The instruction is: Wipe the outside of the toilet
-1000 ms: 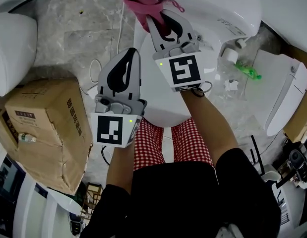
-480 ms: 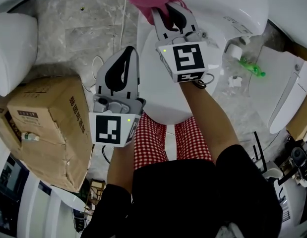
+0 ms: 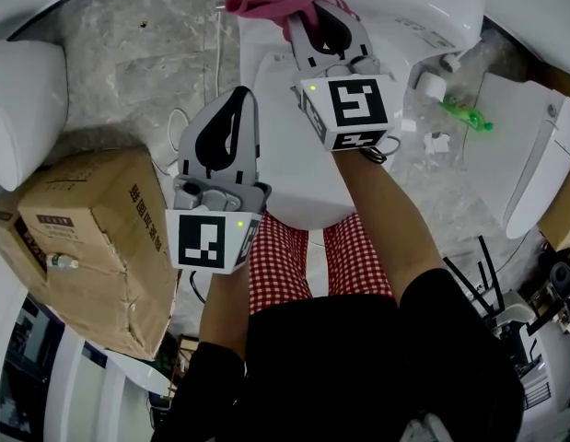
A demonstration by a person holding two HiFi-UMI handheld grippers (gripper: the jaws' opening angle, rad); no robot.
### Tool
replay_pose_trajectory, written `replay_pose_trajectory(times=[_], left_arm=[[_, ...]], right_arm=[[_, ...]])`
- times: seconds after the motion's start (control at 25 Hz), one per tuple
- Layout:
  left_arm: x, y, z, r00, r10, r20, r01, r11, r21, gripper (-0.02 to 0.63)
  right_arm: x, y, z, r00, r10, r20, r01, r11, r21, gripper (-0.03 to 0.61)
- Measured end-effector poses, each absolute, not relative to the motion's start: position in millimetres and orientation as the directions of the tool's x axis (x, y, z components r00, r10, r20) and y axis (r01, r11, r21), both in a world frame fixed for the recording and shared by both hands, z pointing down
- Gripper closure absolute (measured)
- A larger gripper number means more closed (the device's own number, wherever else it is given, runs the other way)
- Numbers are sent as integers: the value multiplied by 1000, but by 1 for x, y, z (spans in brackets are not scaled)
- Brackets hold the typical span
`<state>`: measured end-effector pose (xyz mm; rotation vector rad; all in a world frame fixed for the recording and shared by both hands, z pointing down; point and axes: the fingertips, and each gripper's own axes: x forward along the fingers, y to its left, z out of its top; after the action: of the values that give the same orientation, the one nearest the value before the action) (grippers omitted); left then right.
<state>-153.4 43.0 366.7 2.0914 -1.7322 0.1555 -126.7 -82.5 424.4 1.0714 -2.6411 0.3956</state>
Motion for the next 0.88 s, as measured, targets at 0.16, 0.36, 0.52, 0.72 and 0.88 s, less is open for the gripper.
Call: replay_pose_trajectory(times=[0.16,0.36,0.52,0.72,0.88], left_arm=[[-143,39,365,233,-910,343,-959,-156,237,603],[-130,37,365,247,-907,341,-956,-170,239,603],[-119,33,366,257,-903,344,-955,-183,234,603],[-104,30,367,271,-897,350,-952,-197,232,603],[-90,26,366,286,-892,349,-949,-213,233,603]], right_arm=[[-108,-88,424,-666,-664,339,-736,658,-159,523],[-89,-92,424,-649,-682,336,-754,635,-168,523],[-72,-96,425,-632,-701,330,-771,611,-178,523],[-51,-100,427,-611,-717,335,-789,589,-177,523],[-35,-104,427,-599,-727,334,-798,577,-175,523]])
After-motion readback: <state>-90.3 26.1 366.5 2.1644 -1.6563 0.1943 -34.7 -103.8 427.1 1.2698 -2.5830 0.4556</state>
